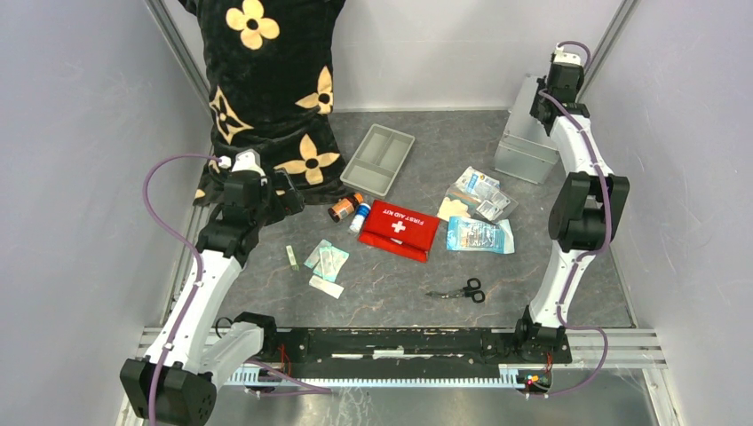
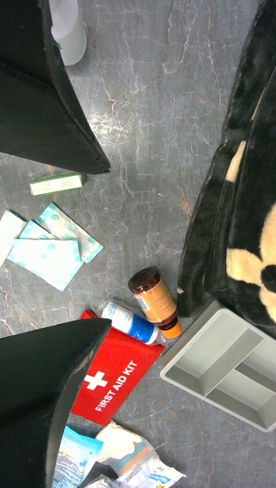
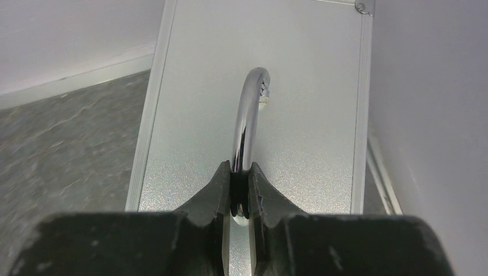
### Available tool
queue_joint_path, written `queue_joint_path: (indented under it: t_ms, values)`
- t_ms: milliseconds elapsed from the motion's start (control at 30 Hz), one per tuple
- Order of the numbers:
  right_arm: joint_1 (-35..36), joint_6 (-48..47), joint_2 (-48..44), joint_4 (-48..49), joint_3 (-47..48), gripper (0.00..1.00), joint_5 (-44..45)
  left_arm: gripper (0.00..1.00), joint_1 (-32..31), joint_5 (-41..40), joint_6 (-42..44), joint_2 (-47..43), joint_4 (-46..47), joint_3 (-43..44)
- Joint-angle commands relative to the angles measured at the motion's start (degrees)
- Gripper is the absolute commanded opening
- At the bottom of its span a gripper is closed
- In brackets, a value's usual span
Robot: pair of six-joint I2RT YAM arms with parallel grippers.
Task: Organize the medicine kit
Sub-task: Move the medicine box to the center of the board, then open the medicine box at the center of the board.
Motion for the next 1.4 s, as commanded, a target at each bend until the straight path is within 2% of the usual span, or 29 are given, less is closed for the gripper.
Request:
queue_joint_path:
  t_ms: [0,200,300,400,500,700,800,1000,1133,1233,1300,1367]
  values:
    - [1.7,-7.55,-5.14,6.25,-4.26,0.0,-18.99,1.0,0.42,1.68,0.69,0.55,2.09,0.67]
    - [2.34,-15.58,-9.12,10.26,-12.64,0.0,-30.71,1.0,0.6,1.65,0.77,1.13,1.98,0.75]
    - [2.32,-20.0,-10.17,9.53,-13.83,0.0,-37.59,1.0,0.64,2.45,0.82,1.52,2.11,0.67]
    - [2.31,-20.45,-11.24,10.5,-14.87,0.0,-40.24,1.0,0.64,3.83,1.01,1.44,2.46,0.12]
    - [2.26,-16.3,-10.77,10.57,-12.73,0.0,-39.95,1.0,0.62,4.54,1.27,1.14,2.99,-0.17]
    - [2.24,-3.95,-9.33,10.41,-7.73,0.0,-45.86,1.0,0.64,4.79,1.43,1.32,3.33,-0.27]
    - [1.7,1.96,-9.36,10.84,-6.26,0.0,-46.16,1.0,0.64,6.41,1.84,1.01,4.5,-0.62]
    - [-1.47,14.67,-9.87,14.32,-7.46,0.0,-47.87,1.0,0.55,14.08,2.86,0.83,7.28,-0.79]
    - [-6.37,31.53,-10.26,27.96,-16.36,0.0,-53.44,1.0,0.55,17.74,2.81,0.91,7.39,0.92]
    - [-9.9,48.14,-9.78,45.02,-25.59,0.0,-57.13,1.0,0.47,19.42,2.87,0.55,7.24,2.44]
    - [-11.51,55.36,-8.75,53.24,-28.94,0.0,-58.47,1.0,0.47,19.77,3.08,0.18,6.87,3.19]
    - [-12.6,59.13,-7.47,57.08,-29.99,0.0,-59.5,1.0,0.46,19.85,3.29,-0.21,6.53,3.47]
